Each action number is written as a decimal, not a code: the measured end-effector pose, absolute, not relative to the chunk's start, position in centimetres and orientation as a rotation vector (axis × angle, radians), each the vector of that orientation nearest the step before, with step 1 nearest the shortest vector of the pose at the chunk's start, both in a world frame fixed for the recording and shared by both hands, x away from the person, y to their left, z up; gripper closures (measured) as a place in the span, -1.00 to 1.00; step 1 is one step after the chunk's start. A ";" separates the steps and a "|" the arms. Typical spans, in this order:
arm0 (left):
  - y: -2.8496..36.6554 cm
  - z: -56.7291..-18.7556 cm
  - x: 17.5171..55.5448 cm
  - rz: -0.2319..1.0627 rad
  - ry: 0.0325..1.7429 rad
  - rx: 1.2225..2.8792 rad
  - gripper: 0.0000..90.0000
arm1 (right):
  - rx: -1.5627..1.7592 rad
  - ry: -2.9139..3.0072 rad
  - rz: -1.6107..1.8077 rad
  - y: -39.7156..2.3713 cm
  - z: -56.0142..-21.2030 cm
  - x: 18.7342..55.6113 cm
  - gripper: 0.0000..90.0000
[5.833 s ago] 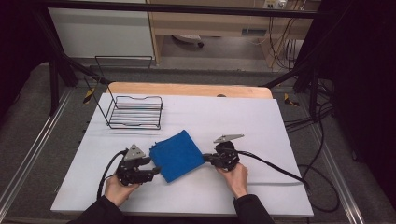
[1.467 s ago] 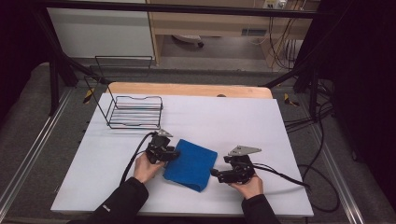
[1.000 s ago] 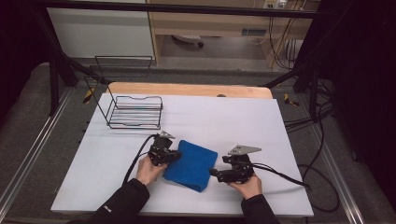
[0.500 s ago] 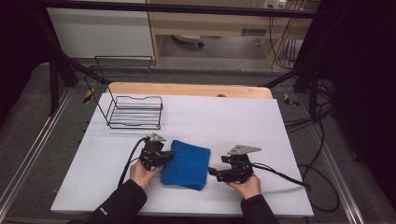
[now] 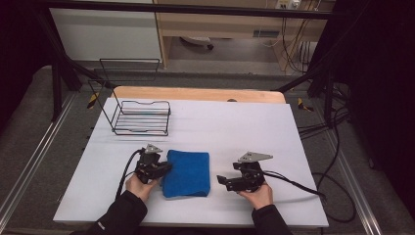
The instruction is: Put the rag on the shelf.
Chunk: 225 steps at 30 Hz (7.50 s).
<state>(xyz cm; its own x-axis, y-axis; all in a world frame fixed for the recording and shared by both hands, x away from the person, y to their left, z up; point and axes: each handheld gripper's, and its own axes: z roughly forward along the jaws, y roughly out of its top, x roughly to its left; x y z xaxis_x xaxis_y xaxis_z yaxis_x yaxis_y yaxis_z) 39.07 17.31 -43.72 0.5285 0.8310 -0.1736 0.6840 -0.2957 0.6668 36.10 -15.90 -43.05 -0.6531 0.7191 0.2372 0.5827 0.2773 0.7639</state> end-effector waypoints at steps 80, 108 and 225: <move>17.9 -45.0 43.2 0.248 1.116 2.051 0.86 | 1.328 2.502 1.196 -9.6 -44.8 44.7 0.92; 19.6 -39.6 39.9 0.261 0.986 1.854 0.87 | 1.123 2.301 1.439 -11.1 -40.0 40.7 0.92; 32.8 -20.8 40.4 0.681 0.825 1.282 0.87 | 0.590 1.780 1.759 2.4 -20.0 42.7 0.92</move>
